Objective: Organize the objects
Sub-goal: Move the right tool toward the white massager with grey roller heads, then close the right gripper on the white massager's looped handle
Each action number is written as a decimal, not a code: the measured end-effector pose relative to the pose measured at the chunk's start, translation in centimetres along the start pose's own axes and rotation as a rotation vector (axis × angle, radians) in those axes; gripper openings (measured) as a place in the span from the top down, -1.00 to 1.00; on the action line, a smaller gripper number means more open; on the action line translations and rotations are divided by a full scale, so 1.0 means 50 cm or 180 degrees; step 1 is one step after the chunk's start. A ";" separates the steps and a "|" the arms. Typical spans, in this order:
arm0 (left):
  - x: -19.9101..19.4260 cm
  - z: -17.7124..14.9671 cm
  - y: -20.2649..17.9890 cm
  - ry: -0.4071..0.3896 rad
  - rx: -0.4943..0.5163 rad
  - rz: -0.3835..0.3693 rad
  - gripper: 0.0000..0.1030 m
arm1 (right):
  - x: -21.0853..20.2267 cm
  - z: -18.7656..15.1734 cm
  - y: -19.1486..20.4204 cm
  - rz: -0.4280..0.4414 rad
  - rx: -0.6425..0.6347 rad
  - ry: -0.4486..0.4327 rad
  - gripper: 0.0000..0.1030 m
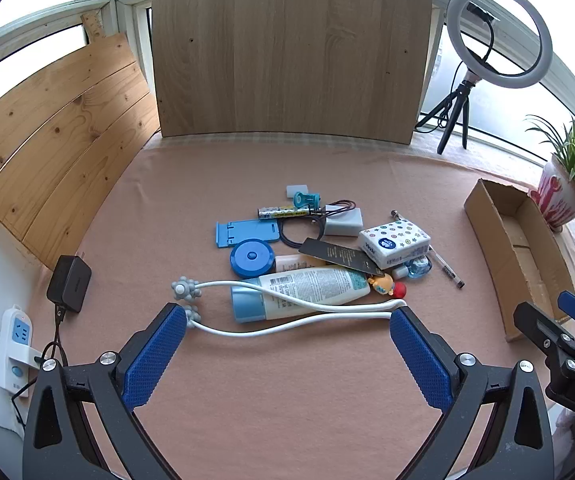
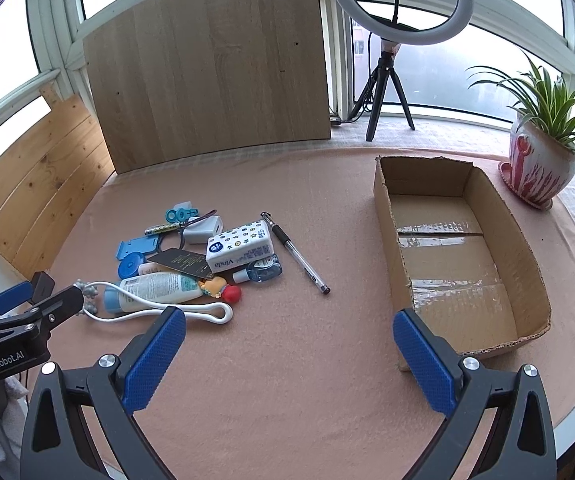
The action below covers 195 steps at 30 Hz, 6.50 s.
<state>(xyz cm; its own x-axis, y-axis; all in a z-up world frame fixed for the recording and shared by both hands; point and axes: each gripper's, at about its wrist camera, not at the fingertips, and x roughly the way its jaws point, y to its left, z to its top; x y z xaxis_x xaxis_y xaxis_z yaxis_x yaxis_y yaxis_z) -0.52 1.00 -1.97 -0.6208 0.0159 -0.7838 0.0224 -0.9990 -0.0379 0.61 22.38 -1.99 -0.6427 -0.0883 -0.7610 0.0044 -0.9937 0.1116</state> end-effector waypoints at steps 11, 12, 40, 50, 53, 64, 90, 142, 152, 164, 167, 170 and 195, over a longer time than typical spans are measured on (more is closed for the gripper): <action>0.012 -0.005 0.000 0.0042 0.0008 0.0011 -1.00 | 0.004 -0.004 0.000 -0.0002 0.0030 0.0033 -0.99; 0.012 -0.005 0.000 0.0042 0.0007 0.0009 -1.00 | 0.005 -0.004 -0.001 -0.0003 0.0032 0.0039 -0.99; 0.075 0.002 0.120 0.0162 -0.0360 0.0169 -1.00 | 0.041 -0.006 0.006 0.0111 -0.0026 0.0223 -0.99; 0.112 0.026 0.213 0.0157 -0.0473 0.0363 -1.00 | 0.065 -0.007 0.032 0.0165 -0.0250 0.0254 -0.99; 0.134 0.047 0.222 0.0169 -0.0440 0.0349 -1.00 | 0.076 -0.009 0.039 0.0149 -0.0299 0.0273 -0.99; 0.253 0.095 0.192 0.0496 0.0039 0.0439 -1.00 | 0.093 -0.021 0.032 0.0300 -0.0156 0.0453 -0.94; 0.225 -0.043 0.209 0.0725 -0.0042 0.0221 -0.99 | 0.122 -0.025 0.046 0.0424 -0.0177 0.0603 -0.94; 0.117 -0.253 0.241 0.0194 -0.1661 0.0069 -0.99 | 0.247 -0.122 0.303 0.0995 -0.2408 0.1763 -0.23; 0.093 -0.288 0.276 0.0305 -0.1696 0.0241 -0.98 | 0.242 -0.114 0.300 0.1326 -0.2504 0.1657 -0.20; 0.131 -0.234 0.238 0.0361 -0.1452 0.0058 -0.69 | 0.238 -0.090 0.283 0.1787 -0.2293 0.2040 0.03; 0.144 -0.214 0.243 0.0354 -0.1405 -0.0009 -0.49 | 0.239 -0.103 0.292 0.1864 -0.2204 0.2118 0.10; 0.158 -0.193 0.250 0.0376 -0.1398 -0.0103 -0.35 | 0.226 -0.127 0.298 0.1980 -0.2126 0.2236 0.28; 0.136 -0.219 0.233 0.0507 -0.1431 -0.0114 -0.10 | 0.154 -0.189 0.317 0.1732 -0.2555 0.1562 0.33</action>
<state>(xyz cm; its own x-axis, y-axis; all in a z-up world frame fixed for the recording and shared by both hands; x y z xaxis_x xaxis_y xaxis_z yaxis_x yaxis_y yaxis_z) 4.11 -10.07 -14.55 -0.5004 0.0910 -0.8610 0.3618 -0.8815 -0.3034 2.98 5.30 -12.11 -0.0276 -0.3708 -0.9283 0.8101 -0.5523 0.1966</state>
